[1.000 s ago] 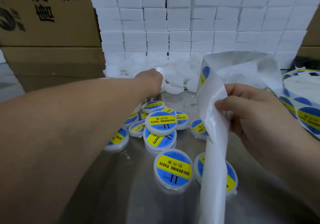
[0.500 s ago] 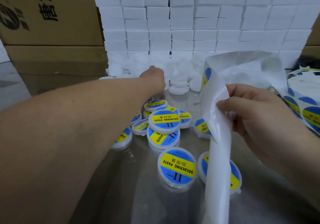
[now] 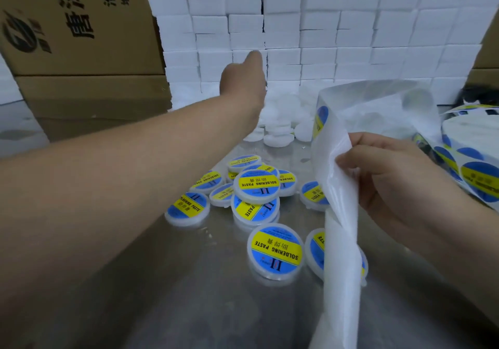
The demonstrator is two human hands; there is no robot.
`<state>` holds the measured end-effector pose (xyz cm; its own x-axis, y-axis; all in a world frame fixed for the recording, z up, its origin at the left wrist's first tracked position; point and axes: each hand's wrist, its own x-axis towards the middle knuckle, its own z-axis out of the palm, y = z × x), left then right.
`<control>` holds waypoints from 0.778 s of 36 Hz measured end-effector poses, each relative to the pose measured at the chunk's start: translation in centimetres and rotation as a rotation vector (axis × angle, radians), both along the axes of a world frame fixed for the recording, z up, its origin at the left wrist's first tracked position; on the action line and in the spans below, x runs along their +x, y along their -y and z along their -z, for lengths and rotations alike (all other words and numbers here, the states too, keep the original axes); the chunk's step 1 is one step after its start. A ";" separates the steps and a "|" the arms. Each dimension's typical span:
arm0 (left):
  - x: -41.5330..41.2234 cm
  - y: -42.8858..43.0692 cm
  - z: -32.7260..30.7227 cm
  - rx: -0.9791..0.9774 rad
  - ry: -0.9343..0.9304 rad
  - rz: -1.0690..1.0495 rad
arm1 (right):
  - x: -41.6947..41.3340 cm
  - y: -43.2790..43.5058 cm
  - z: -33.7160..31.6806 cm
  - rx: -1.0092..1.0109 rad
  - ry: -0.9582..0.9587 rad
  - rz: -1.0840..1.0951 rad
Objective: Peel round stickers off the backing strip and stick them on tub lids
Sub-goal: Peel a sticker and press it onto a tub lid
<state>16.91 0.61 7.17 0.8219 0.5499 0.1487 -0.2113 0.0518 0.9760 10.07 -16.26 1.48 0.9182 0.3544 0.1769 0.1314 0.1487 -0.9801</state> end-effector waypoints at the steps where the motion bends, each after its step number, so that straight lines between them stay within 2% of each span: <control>1: -1.3 0.7 -0.2 -0.008 0.020 0.037 | -0.1 0.0 -0.1 0.026 -0.026 -0.012; 4: -5.4 2.5 -0.2 0.161 0.051 0.100 | -0.2 0.0 -0.4 0.070 -0.082 -0.072; 8: -9.9 3.9 2.2 0.653 0.047 0.101 | -0.4 0.1 -0.5 0.042 -0.084 -0.183; 10: -11.2 4.0 3.8 0.811 0.017 0.081 | -0.5 0.1 -0.5 0.007 -0.047 -0.215; 16: -11.8 3.5 6.4 1.004 -0.035 0.025 | -0.7 0.1 -0.4 -0.062 0.018 -0.215; 22: -12.4 3.1 6.4 1.002 0.085 -0.004 | -0.8 0.0 -0.3 -0.093 0.087 -0.198; 28: -12.8 2.9 6.9 1.061 0.123 0.019 | -1.1 -0.1 -0.2 -0.134 0.113 -0.202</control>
<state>4.07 -2.27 0.30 0.7758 0.0784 0.6261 -0.3191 -0.8072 0.4965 8.96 -16.17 1.67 0.8033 0.5561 0.2133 0.2221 0.0527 -0.9736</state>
